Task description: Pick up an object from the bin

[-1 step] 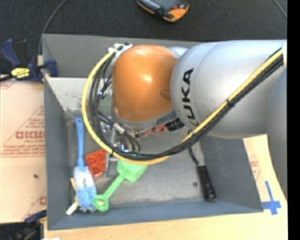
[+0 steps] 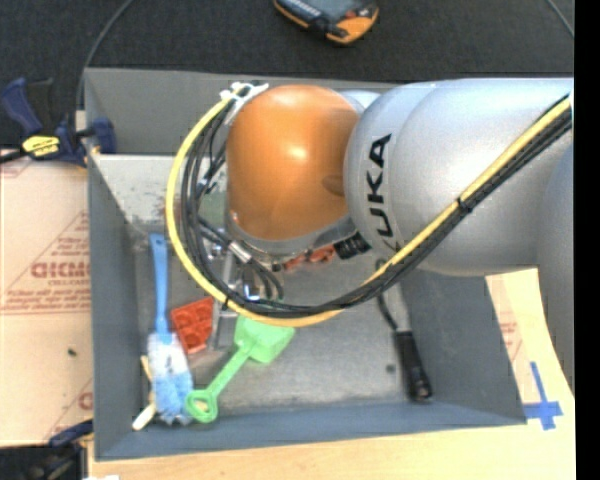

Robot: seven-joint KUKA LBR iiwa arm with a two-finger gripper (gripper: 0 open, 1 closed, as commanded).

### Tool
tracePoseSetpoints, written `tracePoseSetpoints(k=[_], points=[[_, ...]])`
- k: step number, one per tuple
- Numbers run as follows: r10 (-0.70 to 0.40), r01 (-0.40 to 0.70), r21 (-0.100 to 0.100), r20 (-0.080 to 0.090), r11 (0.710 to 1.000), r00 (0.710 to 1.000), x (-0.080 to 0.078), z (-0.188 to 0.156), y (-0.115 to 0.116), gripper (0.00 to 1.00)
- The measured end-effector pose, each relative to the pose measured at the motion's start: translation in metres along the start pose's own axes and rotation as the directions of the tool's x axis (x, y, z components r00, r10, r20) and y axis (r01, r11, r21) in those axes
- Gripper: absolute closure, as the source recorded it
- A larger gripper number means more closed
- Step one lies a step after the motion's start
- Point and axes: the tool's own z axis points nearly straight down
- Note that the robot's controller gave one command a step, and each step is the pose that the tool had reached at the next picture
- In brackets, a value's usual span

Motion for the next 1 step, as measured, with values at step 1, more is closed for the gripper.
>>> tracePoseSetpoints(k=[1], points=[[-0.327, 0.327, 0.001, 0.001, 0.945, 0.945, 0.0074, 0.0818, -0.0372, 0.00]])
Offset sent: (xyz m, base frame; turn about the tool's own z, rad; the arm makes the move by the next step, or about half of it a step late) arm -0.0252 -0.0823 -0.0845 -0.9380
